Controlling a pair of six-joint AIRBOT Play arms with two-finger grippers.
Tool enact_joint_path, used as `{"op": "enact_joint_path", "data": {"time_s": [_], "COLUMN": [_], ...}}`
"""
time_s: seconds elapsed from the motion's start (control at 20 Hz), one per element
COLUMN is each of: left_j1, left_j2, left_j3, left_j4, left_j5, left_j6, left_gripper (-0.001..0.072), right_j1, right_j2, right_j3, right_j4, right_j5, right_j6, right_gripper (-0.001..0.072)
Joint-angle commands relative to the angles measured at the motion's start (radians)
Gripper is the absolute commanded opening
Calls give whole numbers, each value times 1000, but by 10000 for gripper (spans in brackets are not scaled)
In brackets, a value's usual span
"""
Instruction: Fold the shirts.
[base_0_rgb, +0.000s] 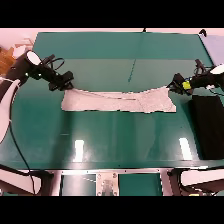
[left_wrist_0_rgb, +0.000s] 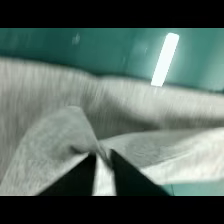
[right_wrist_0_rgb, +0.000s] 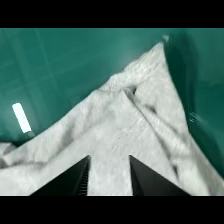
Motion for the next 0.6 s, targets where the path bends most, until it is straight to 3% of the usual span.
{"op": "enact_joint_path", "data": {"time_s": [0.0, 0.05, 0.4, 0.45, 0.5, 0.55], "left_j1": [2, 10, 143, 151, 153, 152], "left_j2": [-51, -51, -50, -50, -50, -50], "left_j3": [43, 65, 235, 238, 238, 238], "left_j4": [-25, -23, -23, -29, -37, -39], "left_j5": [227, 239, -54, -76, -92, -93], "left_j6": [15, 16, 16, 16, 17, 24], "left_gripper": [712, 698, 692, 460, 81, 18], "right_j1": [-13, -35, -242, -255, -262, -261], "right_j2": [-135, -145, -148, -157, -171, -192], "right_j3": [109, 132, 142, 126, 110, 104], "right_j4": [1, 0, 40, 74, 111, 139], "right_j5": [-5, 22, 267, 275, 275, 276], "right_j6": [26, 24, -279, -330, -378, -413], "right_gripper": [444, 511, 600, 602, 603, 603]}}
